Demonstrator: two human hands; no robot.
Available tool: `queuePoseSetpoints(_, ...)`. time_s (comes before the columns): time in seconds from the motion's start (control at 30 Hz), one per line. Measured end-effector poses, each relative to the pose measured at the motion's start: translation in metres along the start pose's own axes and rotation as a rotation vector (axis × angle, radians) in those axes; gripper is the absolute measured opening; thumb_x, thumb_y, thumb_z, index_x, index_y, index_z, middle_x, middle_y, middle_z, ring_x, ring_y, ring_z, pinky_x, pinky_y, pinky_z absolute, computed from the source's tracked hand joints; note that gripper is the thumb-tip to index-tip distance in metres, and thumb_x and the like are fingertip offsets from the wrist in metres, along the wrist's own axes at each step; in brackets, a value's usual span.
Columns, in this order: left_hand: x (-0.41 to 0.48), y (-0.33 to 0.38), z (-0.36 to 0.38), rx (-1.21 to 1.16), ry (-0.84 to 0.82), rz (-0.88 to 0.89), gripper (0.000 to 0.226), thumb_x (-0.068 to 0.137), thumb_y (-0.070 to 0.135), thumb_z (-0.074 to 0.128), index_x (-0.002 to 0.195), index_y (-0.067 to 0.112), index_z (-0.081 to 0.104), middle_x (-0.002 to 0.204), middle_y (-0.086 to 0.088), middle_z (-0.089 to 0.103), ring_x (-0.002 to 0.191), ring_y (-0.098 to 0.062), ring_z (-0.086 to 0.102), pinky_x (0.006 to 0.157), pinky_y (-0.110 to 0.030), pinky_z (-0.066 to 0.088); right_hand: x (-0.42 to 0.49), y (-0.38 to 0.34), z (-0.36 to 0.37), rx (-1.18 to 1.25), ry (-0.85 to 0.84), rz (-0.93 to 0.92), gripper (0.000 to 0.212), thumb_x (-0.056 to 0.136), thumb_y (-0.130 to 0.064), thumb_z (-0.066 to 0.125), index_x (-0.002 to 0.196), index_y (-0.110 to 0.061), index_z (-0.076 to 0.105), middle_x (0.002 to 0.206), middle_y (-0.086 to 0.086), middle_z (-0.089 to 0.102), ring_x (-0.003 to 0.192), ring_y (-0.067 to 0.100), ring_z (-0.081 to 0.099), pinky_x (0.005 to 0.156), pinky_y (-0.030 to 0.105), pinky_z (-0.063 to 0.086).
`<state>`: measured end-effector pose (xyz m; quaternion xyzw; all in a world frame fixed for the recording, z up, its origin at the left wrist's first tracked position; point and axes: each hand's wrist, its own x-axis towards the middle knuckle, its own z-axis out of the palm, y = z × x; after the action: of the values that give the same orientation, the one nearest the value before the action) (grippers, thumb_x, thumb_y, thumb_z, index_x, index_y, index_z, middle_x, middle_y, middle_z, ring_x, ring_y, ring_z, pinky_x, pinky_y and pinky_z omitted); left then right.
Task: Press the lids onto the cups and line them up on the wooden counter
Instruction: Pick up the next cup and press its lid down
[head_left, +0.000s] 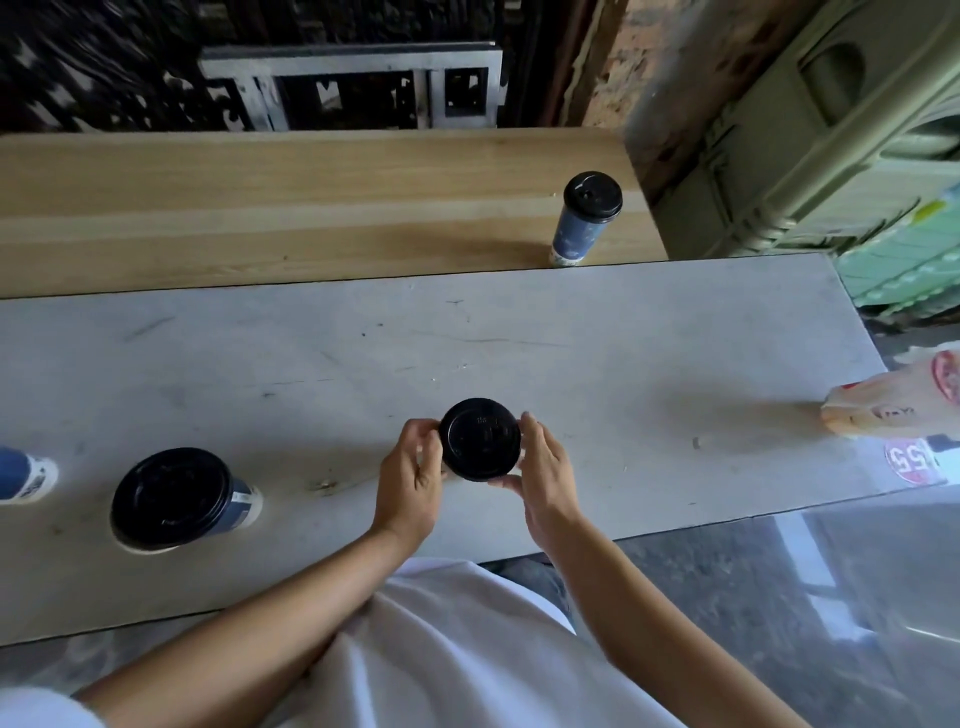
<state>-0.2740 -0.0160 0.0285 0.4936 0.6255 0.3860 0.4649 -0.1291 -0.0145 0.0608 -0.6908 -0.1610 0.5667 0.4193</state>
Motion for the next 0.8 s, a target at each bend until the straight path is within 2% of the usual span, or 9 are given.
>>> queuePoseSetpoints(0.13,-0.001,0.012,0.002,-0.027,0.024,-0.112,0.026,0.101,0.031,0.043,0.096,0.008,0.054,0.079,0.001,0.062,0.072,-0.012,0.062,0.073,-0.052,0.060,-0.002,-0.002,0.007,-0.011,0.029,-0.009,0.035,0.101,-0.033,0.049,0.099,-0.006,0.071,0.089,0.007,0.064,0.084,0.022,0.062,0.059,0.031,0.056)
queuePoseSetpoints(0.2,0.001,0.015,0.003,-0.041,0.049,-0.174,0.027,0.104,0.027,0.047,0.091,0.004,0.052,0.074,-0.002,0.058,0.065,-0.007,0.057,0.072,-0.053,0.060,-0.002,-0.002,0.008,-0.028,0.034,0.003,0.039,0.102,-0.036,0.046,0.099,-0.004,0.069,0.090,0.007,0.065,0.082,0.021,0.062,0.054,0.029,0.054)
queuePoseSetpoints(0.27,0.003,0.016,0.005,-0.064,0.063,-0.246,0.036,0.103,0.030,0.049,0.087,-0.002,0.049,0.080,-0.010,0.057,0.072,-0.008,0.058,0.069,-0.048,0.062,0.000,-0.002,0.010,-0.079,0.041,0.000,0.043,0.102,-0.040,0.044,0.097,-0.005,0.069,0.088,0.005,0.067,0.081,0.019,0.063,0.057,0.031,0.053)
queuePoseSetpoints(0.33,0.006,0.019,0.006,-0.114,0.060,-0.343,0.043,0.103,0.034,0.049,0.089,-0.007,0.050,0.093,-0.017,0.060,0.081,-0.016,0.061,0.063,-0.037,0.063,0.004,0.000,0.012,-0.106,0.032,-0.011,0.047,0.100,-0.046,0.044,0.095,-0.007,0.070,0.087,0.008,0.069,0.083,0.019,0.064,0.065,0.035,0.051)
queuePoseSetpoints(0.43,0.009,0.021,0.006,-0.161,0.055,-0.425,0.047,0.103,0.038,0.047,0.099,-0.008,0.054,0.101,-0.015,0.063,0.086,-0.016,0.062,0.060,-0.033,0.061,0.008,0.003,0.013,-0.153,-0.003,-0.023,0.051,0.091,-0.055,0.046,0.095,-0.012,0.072,0.091,0.011,0.073,0.083,0.018,0.065,0.067,0.034,0.049)
queuePoseSetpoints(0.53,0.010,0.019,0.007,-0.176,0.035,-0.452,0.048,0.103,0.043,0.045,0.105,-0.003,0.056,0.104,-0.010,0.063,0.092,-0.014,0.062,0.070,-0.044,0.063,0.010,0.005,0.010,-0.208,-0.025,-0.094,0.044,0.101,-0.044,0.041,0.093,-0.011,0.069,0.084,0.003,0.069,0.078,0.014,0.061,0.066,0.029,0.048)
queuePoseSetpoints(0.63,0.011,0.019,0.006,-0.236,0.000,-0.440,0.057,0.095,0.056,0.046,0.103,0.000,0.056,0.103,-0.007,0.062,0.095,-0.015,0.064,0.072,-0.049,0.063,0.009,0.005,0.008,-0.264,-0.046,-0.166,0.040,0.105,-0.032,0.035,0.091,-0.012,0.066,0.086,0.006,0.068,0.075,0.010,0.058,0.065,0.021,0.047)
queuePoseSetpoints(0.73,0.010,0.019,0.005,-0.234,-0.037,-0.359,0.047,0.101,0.049,0.043,0.089,0.005,0.048,0.088,-0.002,0.056,0.078,0.000,0.061,0.062,-0.036,0.062,0.009,0.008,0.005,-0.303,-0.053,-0.211,0.041,0.107,-0.030,0.031,0.093,-0.018,0.067,0.091,0.000,0.069,0.079,0.003,0.061,0.067,0.011,0.047)
queuePoseSetpoints(0.8,0.008,0.021,0.005,-0.215,-0.068,-0.301,0.046,0.101,0.046,0.038,0.087,0.003,0.043,0.083,-0.002,0.049,0.066,0.003,0.053,0.058,-0.024,0.057,0.008,0.013,0.003,-0.313,-0.059,-0.239,0.042,0.107,-0.033,0.029,0.095,-0.021,0.067,0.094,-0.002,0.070,0.086,0.004,0.064,0.073,0.014,0.049)
